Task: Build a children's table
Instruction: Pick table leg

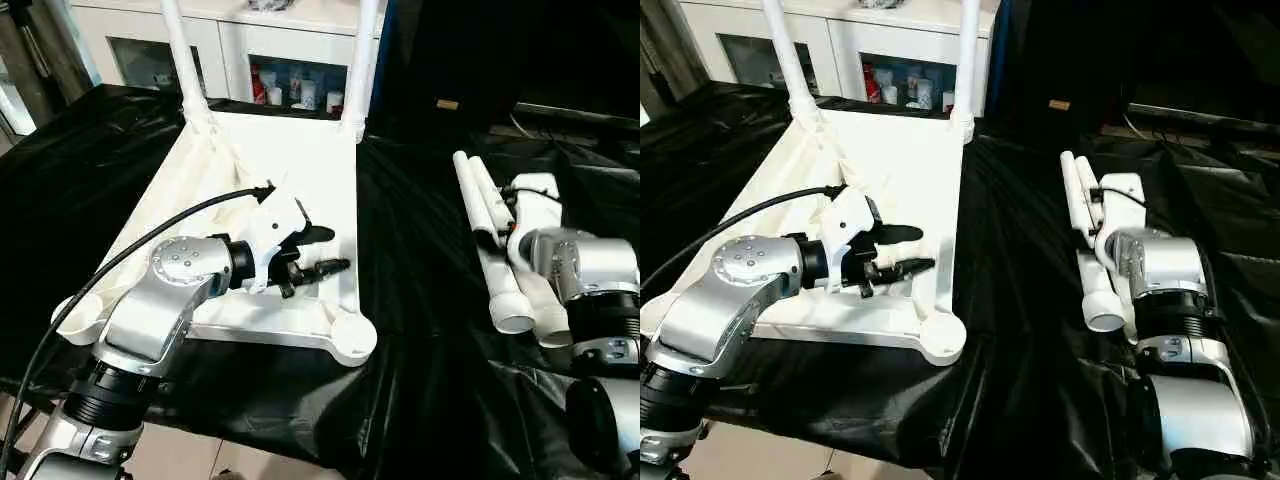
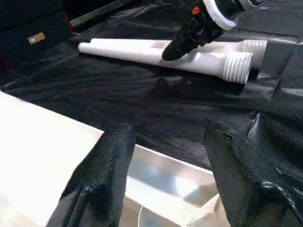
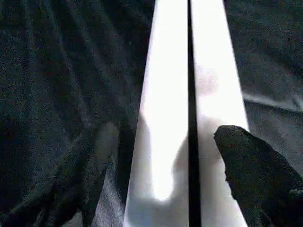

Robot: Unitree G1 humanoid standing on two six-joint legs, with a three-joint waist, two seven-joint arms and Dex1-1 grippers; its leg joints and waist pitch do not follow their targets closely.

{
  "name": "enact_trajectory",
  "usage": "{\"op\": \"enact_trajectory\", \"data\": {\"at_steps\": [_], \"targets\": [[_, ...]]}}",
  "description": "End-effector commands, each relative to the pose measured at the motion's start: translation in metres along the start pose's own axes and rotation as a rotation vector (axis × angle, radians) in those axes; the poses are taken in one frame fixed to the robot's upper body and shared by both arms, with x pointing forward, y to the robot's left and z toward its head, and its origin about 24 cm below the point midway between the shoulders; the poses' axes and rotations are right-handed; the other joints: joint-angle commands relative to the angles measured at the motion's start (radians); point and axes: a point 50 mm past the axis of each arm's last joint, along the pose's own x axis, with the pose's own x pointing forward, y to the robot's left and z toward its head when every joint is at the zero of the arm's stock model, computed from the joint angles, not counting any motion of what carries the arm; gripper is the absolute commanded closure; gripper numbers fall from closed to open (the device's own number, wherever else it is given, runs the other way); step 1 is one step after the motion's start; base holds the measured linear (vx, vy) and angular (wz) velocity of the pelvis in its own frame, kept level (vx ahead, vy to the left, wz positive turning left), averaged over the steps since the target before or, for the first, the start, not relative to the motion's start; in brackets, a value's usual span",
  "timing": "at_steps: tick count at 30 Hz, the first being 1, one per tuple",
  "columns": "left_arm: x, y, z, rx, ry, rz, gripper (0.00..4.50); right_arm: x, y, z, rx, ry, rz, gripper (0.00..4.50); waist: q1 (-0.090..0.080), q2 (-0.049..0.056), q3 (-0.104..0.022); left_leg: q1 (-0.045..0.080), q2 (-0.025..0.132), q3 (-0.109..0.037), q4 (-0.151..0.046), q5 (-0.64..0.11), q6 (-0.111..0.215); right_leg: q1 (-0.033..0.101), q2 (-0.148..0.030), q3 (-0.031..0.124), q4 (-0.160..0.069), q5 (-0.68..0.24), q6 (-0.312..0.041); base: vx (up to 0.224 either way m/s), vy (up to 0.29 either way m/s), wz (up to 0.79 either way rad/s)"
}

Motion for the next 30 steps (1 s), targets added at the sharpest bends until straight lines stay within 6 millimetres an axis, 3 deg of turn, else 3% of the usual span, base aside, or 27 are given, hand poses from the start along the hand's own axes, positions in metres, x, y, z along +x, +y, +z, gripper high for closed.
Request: {"op": "enact_trajectory", "data": {"at_steps": [1,5,8,10,14,16,20,30], "targets": [[0.0,-0.003,0.001,0.011,0.006,-0.01,1.43,0.0,0.003,0.004,0.022,0.014,0.027,0.38,0.003,-0.004,-0.08,-0.011,-0.018,0.027,-0.054,-0.108,0.012,0.078,-0.026,0.016,-0.06,-0.169,-0.199,0.0,0.0,0.0],[0.0,-0.004,0.0,0.012,0.013,-0.012,0.99,0.002,0.005,-0.002,0.04,0.054,0.045,0.0,0.003,-0.005,-0.079,-0.011,-0.017,0.027,-0.053,-0.119,0.012,0.076,-0.028,0.015,-0.062,-0.195,-0.197,0.0,0.0,0.0],[-0.001,-0.005,-0.001,0.012,0.02,-0.021,0.98,0.005,0.008,-0.007,0.073,0.094,0.084,0.0,0.005,-0.006,-0.08,-0.01,-0.016,0.027,-0.053,-0.123,0.011,0.075,-0.03,0.015,-0.061,-0.208,-0.192,0.0,0.0,0.0],[-0.002,-0.007,0.0,0.009,0.021,-0.039,0.66,0.005,0.012,-0.009,0.091,0.11,0.115,0.0,0.003,-0.008,-0.079,-0.01,-0.016,0.027,-0.052,-0.129,0.01,0.073,-0.029,0.016,-0.063,-0.221,-0.189,0.0,0.0,0.0],[-0.002,-0.01,-0.001,0.009,0.031,-0.063,0.49,0.006,0.013,-0.011,0.076,0.125,0.121,0.0,0.004,-0.009,-0.078,-0.012,-0.016,0.027,-0.053,-0.129,0.005,0.073,-0.03,0.015,-0.064,-0.247,-0.18,0.0,0.0,0.0],[-0.002,-0.01,-0.001,0.011,0.031,-0.063,0.16,0.006,0.013,-0.012,0.075,0.128,0.123,0.28,0.005,-0.009,-0.078,-0.012,-0.016,0.027,-0.052,-0.127,0.003,0.072,-0.029,0.015,-0.064,-0.251,-0.176,0.0,0.0,0.0],[-0.002,-0.009,-0.001,0.015,0.033,-0.057,0.01,0.008,0.014,-0.016,0.071,0.144,0.128,0.6,0.004,-0.01,-0.079,-0.013,-0.017,0.027,-0.052,-0.122,0.002,0.073,-0.029,0.014,-0.063,-0.247,-0.176,0.0,0.0,0.0],[-0.002,-0.006,0.0,0.022,0.036,-0.044,0.0,0.013,0.019,-0.025,0.098,0.192,0.161,1.43,0.005,-0.011,-0.079,-0.012,-0.016,0.026,-0.052,-0.129,0.005,0.071,-0.03,0.014,-0.065,-0.26,-0.175,0.0,0.0,0.0]]}}
